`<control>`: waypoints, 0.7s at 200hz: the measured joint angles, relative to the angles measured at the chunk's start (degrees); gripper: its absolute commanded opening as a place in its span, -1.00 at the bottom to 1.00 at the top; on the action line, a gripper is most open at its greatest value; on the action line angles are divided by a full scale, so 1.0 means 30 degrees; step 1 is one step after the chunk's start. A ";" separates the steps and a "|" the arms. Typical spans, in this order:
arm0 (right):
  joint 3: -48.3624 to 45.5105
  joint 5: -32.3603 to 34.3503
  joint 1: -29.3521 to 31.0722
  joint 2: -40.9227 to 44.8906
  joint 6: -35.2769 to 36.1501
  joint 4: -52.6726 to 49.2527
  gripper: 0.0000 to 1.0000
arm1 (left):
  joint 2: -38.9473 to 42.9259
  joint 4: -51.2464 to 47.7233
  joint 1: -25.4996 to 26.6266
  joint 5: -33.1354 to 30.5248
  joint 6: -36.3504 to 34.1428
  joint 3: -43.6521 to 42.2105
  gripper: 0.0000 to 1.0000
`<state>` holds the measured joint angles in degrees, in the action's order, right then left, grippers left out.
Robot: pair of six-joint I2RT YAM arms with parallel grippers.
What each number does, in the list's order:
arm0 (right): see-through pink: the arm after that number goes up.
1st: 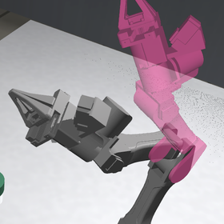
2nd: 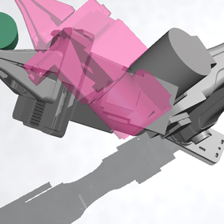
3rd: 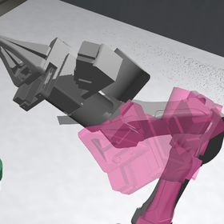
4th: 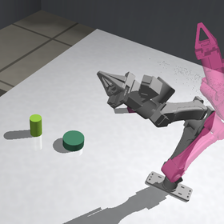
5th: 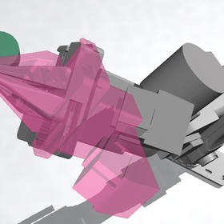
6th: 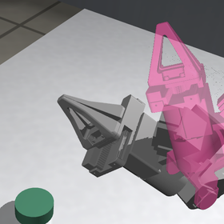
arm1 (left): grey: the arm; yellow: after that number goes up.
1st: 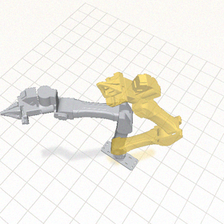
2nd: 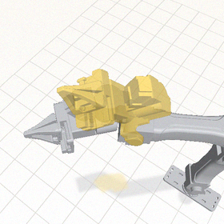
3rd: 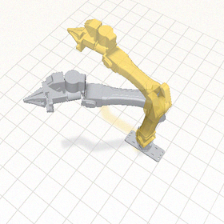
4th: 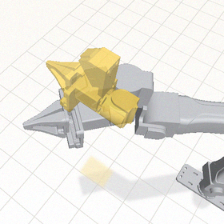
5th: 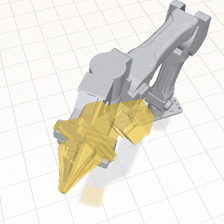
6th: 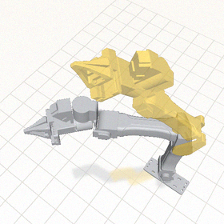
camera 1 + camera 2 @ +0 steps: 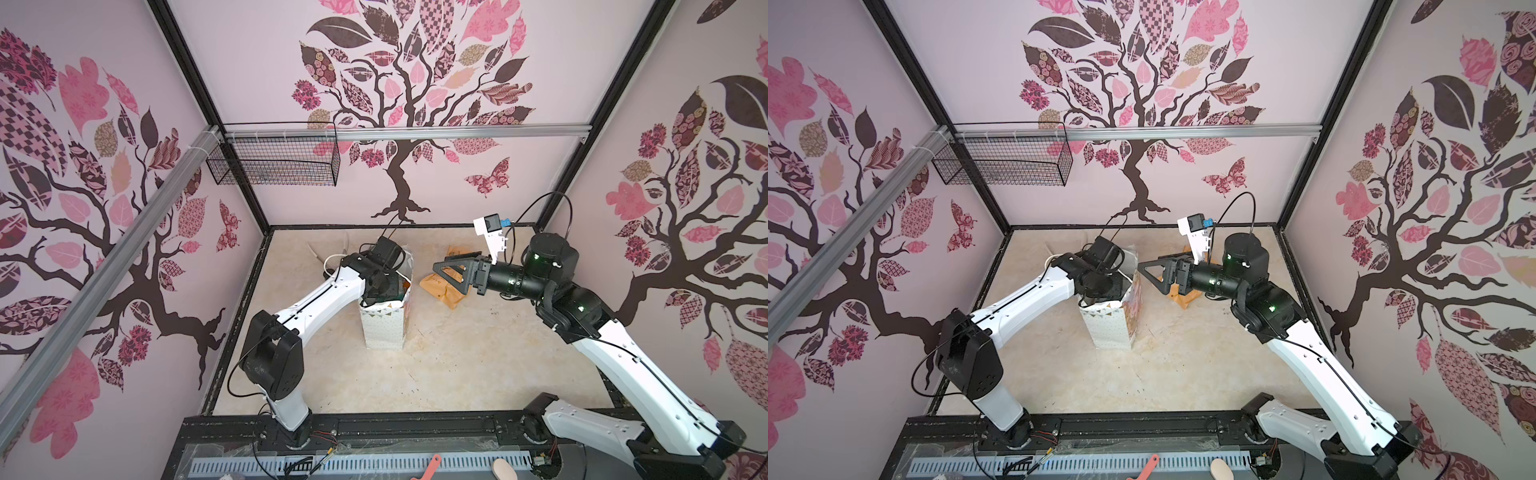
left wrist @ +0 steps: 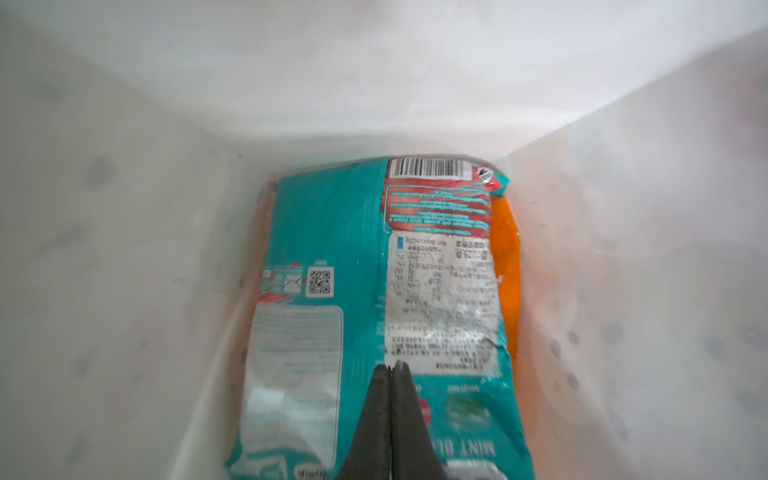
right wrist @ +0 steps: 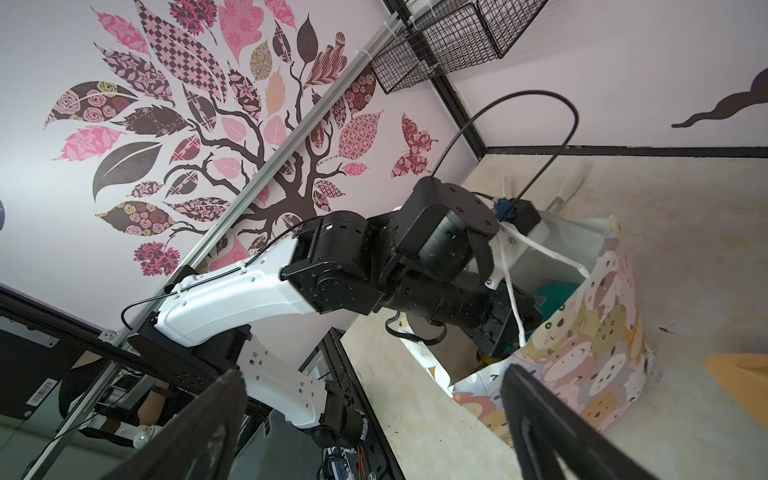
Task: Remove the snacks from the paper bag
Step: 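Lower the left gripper into the bag and close on the teal pack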
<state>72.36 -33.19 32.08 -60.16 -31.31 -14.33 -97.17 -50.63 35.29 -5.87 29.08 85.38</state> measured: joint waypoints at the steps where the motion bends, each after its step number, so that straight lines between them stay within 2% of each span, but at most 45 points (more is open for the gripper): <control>1: 0.0000 0.0000 0.0000 0.0000 0.0000 0.0000 0.98 | 0.0036 -0.0029 0.0000 -0.0022 -0.0015 0.0036 -1.00; 103: -0.0299 0.0051 0.0000 0.0044 -0.0131 0.0051 0.99 | 0.2135 -0.1013 0.0000 -0.1020 -0.0357 0.2557 -1.00; 109: -0.0299 0.0058 0.0000 0.0044 -0.0131 0.0051 0.99 | 0.2149 -0.1020 0.0000 -0.1005 -0.0364 0.2579 -0.80; 118: -0.0299 0.0058 0.0000 0.0044 -0.0131 0.0051 0.99 | 0.2127 -0.1071 0.0000 -0.0969 -0.0423 0.2579 -0.33; 124: -0.0299 0.0058 0.0000 0.0044 -0.0131 0.0058 0.99 | 0.2076 -0.1129 0.0000 -0.0940 -0.0474 0.2572 -0.09; 130: -0.0299 0.0058 0.0000 0.0044 -0.0131 0.0066 0.99 | 0.2018 -0.1188 0.0000 -0.0903 -0.0503 0.2572 0.03; 140: -0.0321 0.0066 0.0000 0.0051 -0.0131 0.0073 0.99 | 0.1887 -0.1188 0.0000 -0.0831 -0.0437 0.2550 0.10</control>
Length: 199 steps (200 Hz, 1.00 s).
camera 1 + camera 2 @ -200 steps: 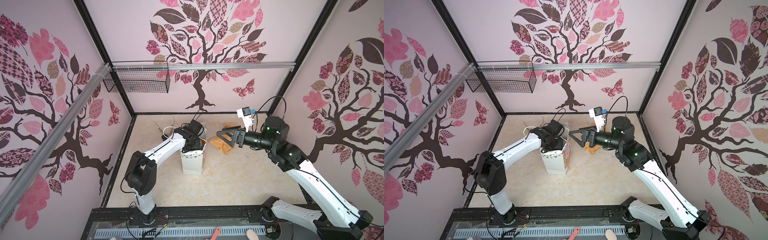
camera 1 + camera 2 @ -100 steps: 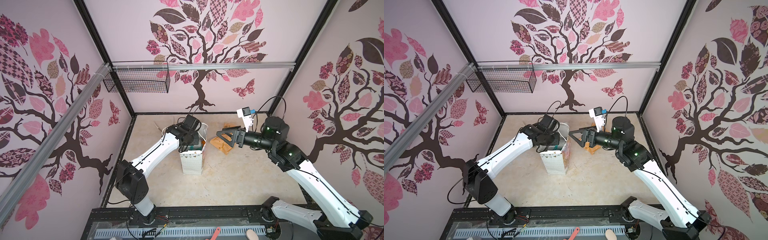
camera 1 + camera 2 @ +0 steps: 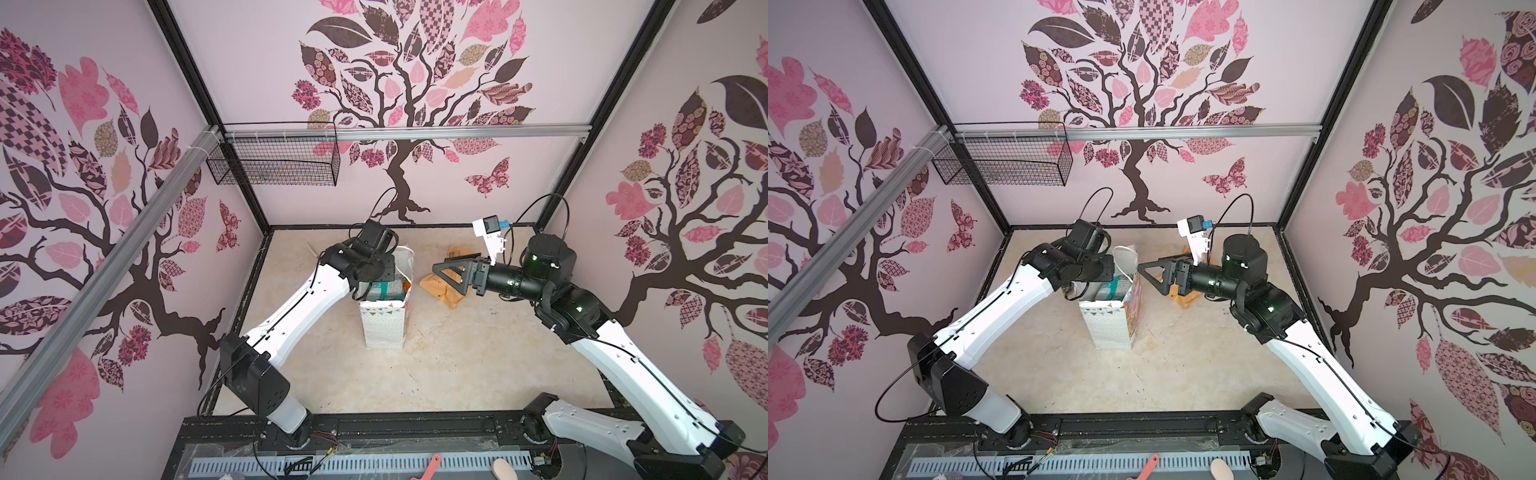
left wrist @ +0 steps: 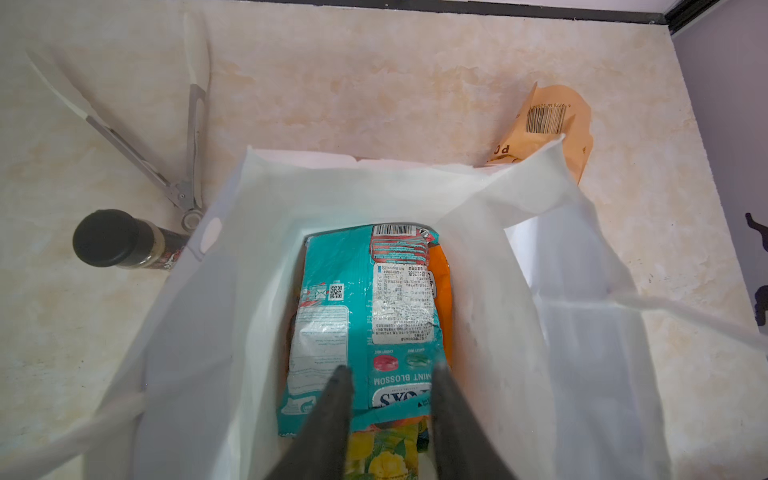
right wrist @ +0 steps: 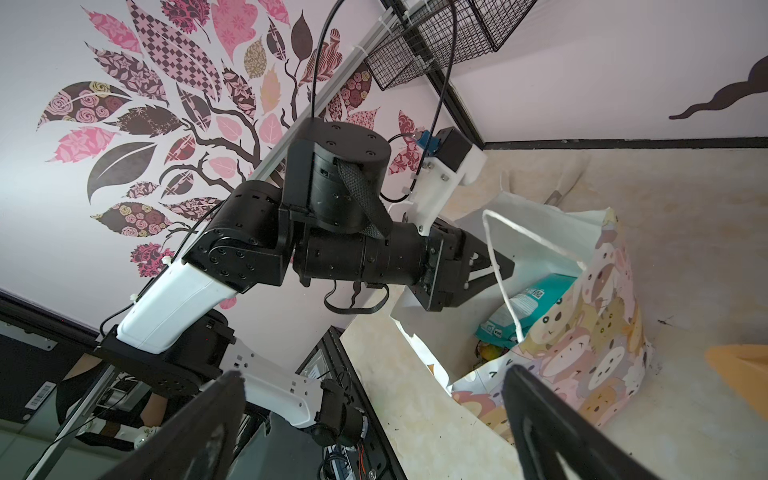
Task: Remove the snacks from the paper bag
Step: 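Lower the left gripper into the bag and close on the teal pack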
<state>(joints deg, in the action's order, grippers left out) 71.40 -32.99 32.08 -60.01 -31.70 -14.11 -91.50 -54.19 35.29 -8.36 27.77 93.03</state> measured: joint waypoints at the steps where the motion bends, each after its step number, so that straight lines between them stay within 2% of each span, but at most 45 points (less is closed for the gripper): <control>1: 0.0000 0.0000 0.0000 0.0000 0.0000 0.0007 0.99 | -0.0015 -0.0007 0.0000 0.0000 -0.0036 0.0000 0.11; 50: -0.0146 0.0087 0.0000 0.0138 0.0000 -0.0036 0.99 | -0.0765 0.0707 0.0000 0.0248 0.0102 -0.1443 0.52; 74: -0.0182 0.0087 0.0000 0.0255 0.0007 -0.0066 0.99 | -0.1647 0.1122 0.0000 0.0342 0.0073 -0.1974 0.65; 118: -0.0182 0.0117 0.0000 0.0277 0.0007 -0.0080 0.99 | -0.2885 0.1880 0.0000 0.0721 0.0036 -0.2936 0.70; 187: -0.0211 0.0131 0.0000 0.0350 0.0007 -0.0087 0.99 | -0.3249 0.3708 0.0000 0.0729 0.0109 -0.4065 0.71; 199: -0.0211 0.0131 0.0000 0.0379 0.0007 -0.0095 0.99 | -0.3308 0.4036 0.0000 0.0699 0.0131 -0.4248 0.66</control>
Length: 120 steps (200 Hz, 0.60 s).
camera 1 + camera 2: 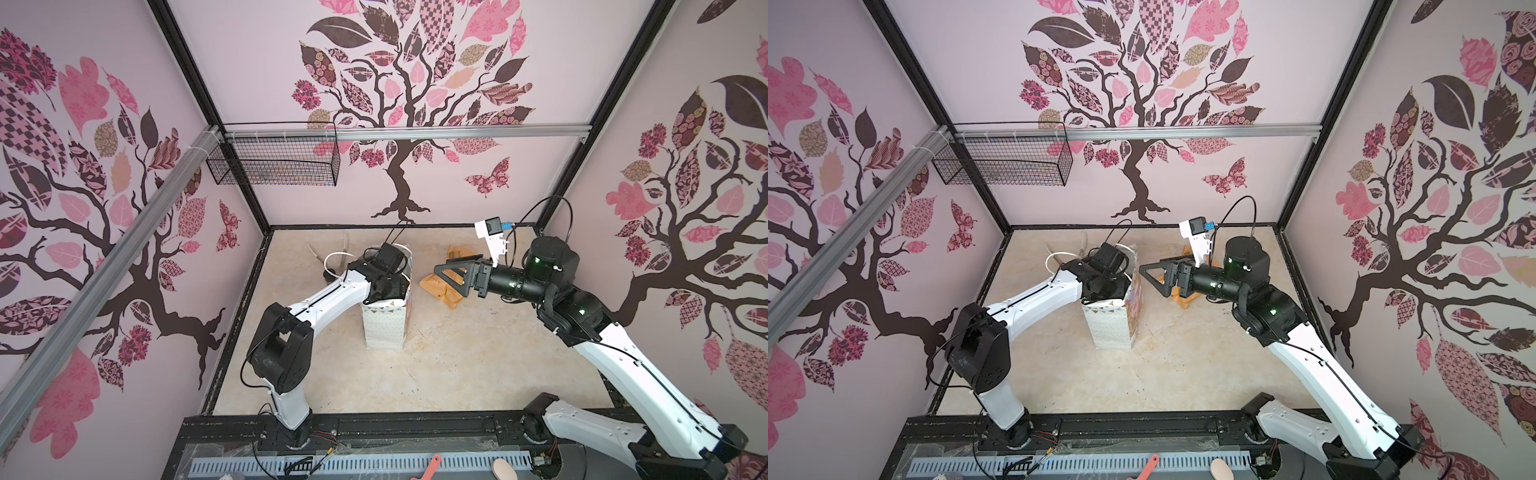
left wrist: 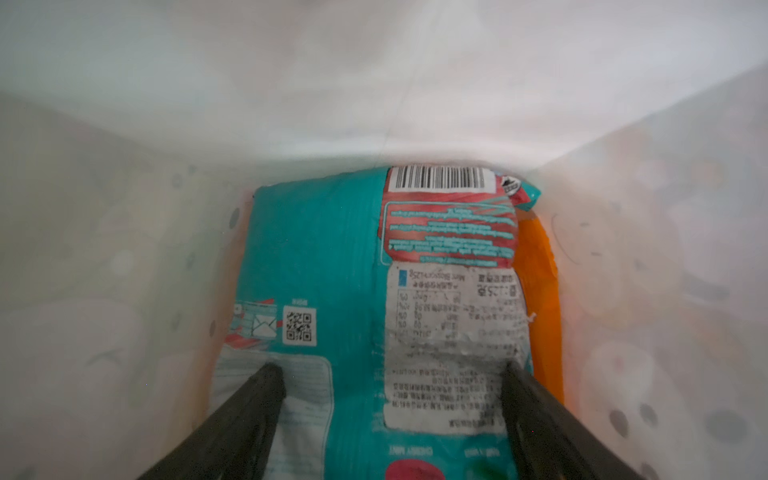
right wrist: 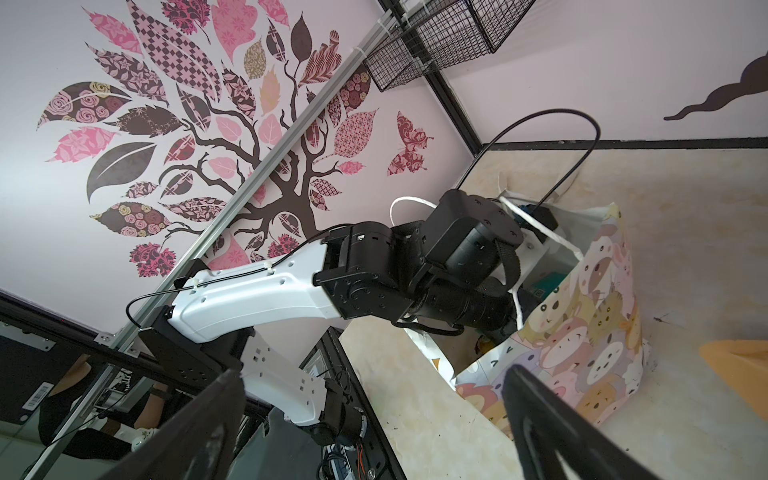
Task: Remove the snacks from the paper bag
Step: 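Lower the left gripper into the bag and close on the teal pack, then lift the teal snack pack up out of the bag with the left gripper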
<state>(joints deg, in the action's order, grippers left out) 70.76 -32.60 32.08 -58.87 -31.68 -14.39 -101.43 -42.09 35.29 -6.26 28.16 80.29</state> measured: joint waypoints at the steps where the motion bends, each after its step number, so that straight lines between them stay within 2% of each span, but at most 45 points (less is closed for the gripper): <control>1: 0.0000 0.0000 0.0000 0.0000 0.0000 0.0000 0.99 | 0.0000 0.0015 0.0000 0.0000 -0.0007 -0.0015 0.66; 21: 0.0000 0.0000 0.0000 0.0036 0.0000 0.0000 0.99 | -0.0029 0.0590 0.0000 -0.0102 0.0109 -0.0350 0.56; 36: 0.0000 0.0000 0.0000 0.0044 0.0000 0.0000 0.99 | -0.0044 0.0918 0.0000 -0.0262 0.0219 -0.0554 0.40; 89: 0.0000 0.0007 0.0000 0.0044 0.0000 0.0000 0.99 | -0.0051 0.1574 -0.0015 -0.0648 0.0510 -0.0954 -0.46; 120: 0.0000 0.0007 0.0000 0.0044 -0.0007 0.0000 0.99 | 0.0036 0.1676 -0.0044 -0.0874 0.0641 -0.0954 -0.82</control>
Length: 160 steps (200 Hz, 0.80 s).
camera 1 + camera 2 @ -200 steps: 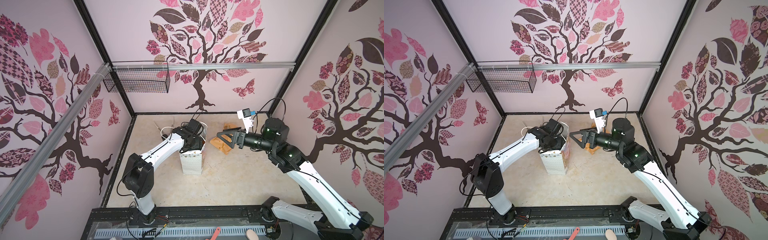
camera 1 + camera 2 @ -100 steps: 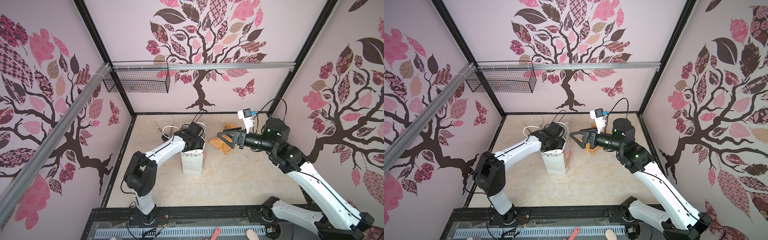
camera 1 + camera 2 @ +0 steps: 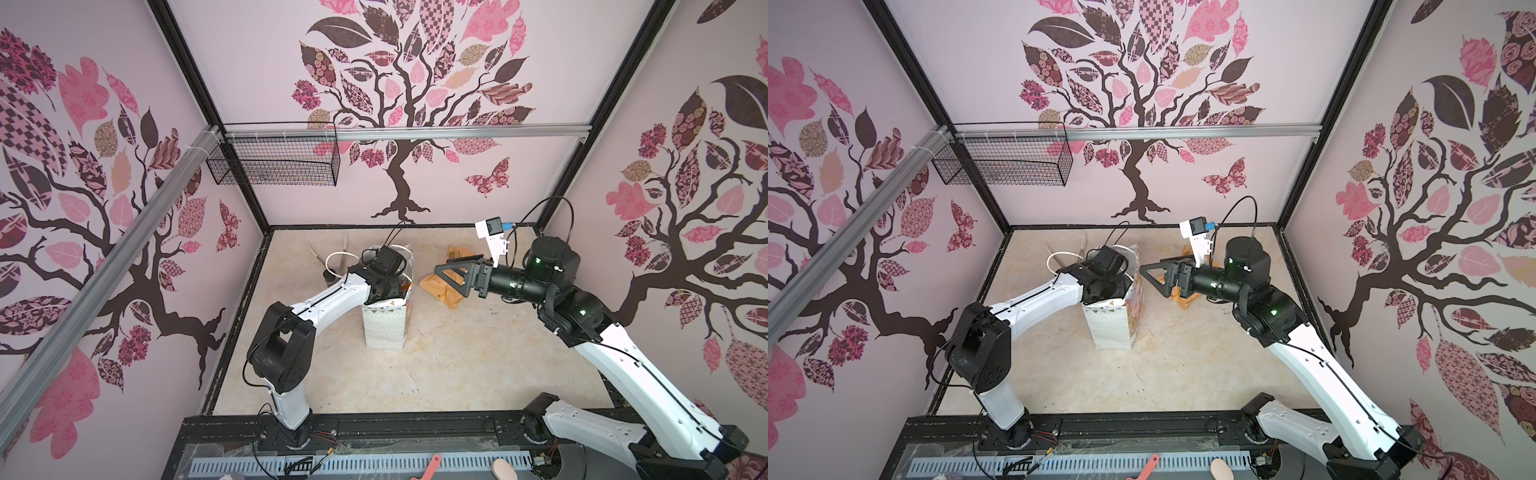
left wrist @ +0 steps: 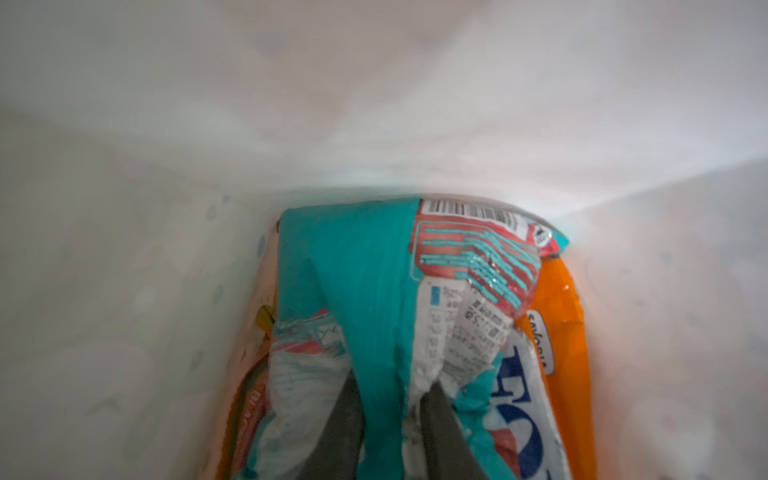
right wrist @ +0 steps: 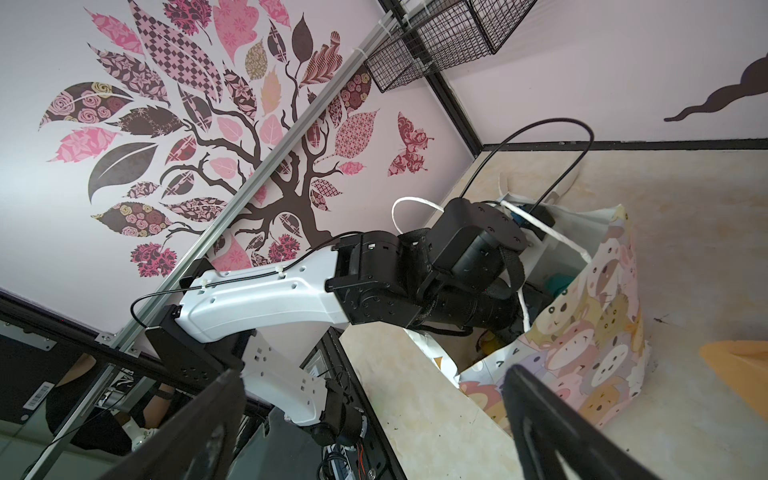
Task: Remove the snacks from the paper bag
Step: 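Lift the teal snack pack up out of the bag with the left gripper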
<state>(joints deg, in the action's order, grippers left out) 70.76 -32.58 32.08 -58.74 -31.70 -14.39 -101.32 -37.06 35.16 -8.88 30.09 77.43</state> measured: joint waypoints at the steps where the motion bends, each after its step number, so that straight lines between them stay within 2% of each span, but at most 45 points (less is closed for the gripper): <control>1: 0.0000 0.0000 0.0000 0.0000 0.0007 0.0000 0.99 | 0.0007 -0.0015 0.0000 0.0000 -0.0051 0.0000 -0.83; 14: 0.0000 0.0000 0.0000 0.0000 0.0000 0.0007 0.99 | 0.0073 -0.0058 -0.0036 -0.0015 -0.0036 0.0000 -1.00; 160: 0.0000 0.0007 0.0000 0.0000 -0.0007 0.0007 0.99 | 0.2739 -0.2790 0.0058 0.0474 -0.0335 0.0386 -1.00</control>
<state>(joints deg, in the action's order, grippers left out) 70.76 -32.56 32.08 -58.74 -31.73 -14.37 -93.10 -45.43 35.33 -7.46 29.08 78.59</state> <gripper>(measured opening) 0.995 0.066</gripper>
